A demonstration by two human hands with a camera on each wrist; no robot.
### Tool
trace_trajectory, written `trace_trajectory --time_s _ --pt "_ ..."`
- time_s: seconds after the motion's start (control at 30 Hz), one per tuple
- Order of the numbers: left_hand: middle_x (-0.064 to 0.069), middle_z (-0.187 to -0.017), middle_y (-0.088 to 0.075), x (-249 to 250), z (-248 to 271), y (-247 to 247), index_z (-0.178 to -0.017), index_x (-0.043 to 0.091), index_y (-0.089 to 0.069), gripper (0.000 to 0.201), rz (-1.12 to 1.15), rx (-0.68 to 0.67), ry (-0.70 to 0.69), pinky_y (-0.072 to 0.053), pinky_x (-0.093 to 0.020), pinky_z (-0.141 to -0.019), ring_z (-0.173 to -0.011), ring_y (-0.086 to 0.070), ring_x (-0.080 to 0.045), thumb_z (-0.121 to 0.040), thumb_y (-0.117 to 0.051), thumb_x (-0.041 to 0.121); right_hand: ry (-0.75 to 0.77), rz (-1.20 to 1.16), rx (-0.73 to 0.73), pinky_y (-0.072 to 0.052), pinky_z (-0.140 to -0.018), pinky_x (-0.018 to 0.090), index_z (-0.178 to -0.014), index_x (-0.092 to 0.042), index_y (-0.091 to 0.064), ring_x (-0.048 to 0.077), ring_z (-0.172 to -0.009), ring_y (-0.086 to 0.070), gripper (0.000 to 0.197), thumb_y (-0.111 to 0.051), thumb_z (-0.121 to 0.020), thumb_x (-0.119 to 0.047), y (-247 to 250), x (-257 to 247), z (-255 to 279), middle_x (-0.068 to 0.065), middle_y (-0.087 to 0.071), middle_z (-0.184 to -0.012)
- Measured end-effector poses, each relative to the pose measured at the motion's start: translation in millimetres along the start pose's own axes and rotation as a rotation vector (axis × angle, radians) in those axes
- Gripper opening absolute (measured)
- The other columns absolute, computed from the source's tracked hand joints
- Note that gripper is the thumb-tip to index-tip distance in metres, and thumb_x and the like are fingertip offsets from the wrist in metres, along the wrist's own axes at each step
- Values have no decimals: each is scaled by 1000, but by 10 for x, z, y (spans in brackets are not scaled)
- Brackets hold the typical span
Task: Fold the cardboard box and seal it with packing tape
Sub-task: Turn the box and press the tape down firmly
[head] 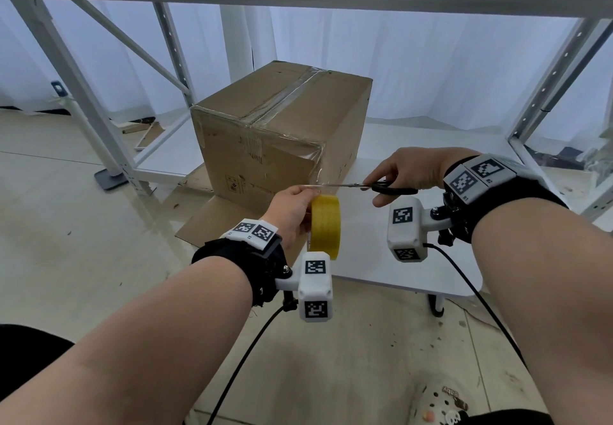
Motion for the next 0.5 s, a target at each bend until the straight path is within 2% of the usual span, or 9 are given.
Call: trace_trajectory --time_s 0.17,0.27,0.4,0.5 --pt "-10 -88 -61 8 -4 -6 -95 14 -61 5 -4 -8 -6 -52 -34 -67 -78 -58 -23 -93 -57 16 9 48 6 -35 -61 20 -111 -33 -68 11 -64 -43 38 -77 -75 -39 19 -23 6 -1 -51 -68" --pt "-9 -86 -61 19 4 -20 -95 14 -61 5 -29 -9 -4 -52 -33 -66 -76 -58 -21 -93 -57 16 8 70 16 -33 -57 16 -109 -32 -68 7 -59 -42 35 -77 -76 -38 18 -16 20 -5 -52 -65" --pt "-9 -87 -61 17 23 -37 -107 10 -60 15 -31 -4 -3 -52 -31 -62 -75 -59 -21 -93 -57 16 0 67 11 -35 -59 18 -111 -31 -68 7 -60 -44 37 -77 -76 -38 0 10 23 -7 -52 -64" --pt "-9 -85 -61 27 40 -56 -110 7 -59 18 -19 0 -6 -51 -31 -60 -73 -58 -20 -94 -56 15 -20 30 19 -34 -61 19 -113 -31 -66 5 -63 -45 40 -78 -76 -37 -29 52 17 -11 -50 -65"
Point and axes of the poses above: each hand's wrist, its own z-axis away from the middle knuckle, its own y-axis out of the back of the hand, x = y × z, the point moved 6 cm from there along -z, towards the middle knuckle
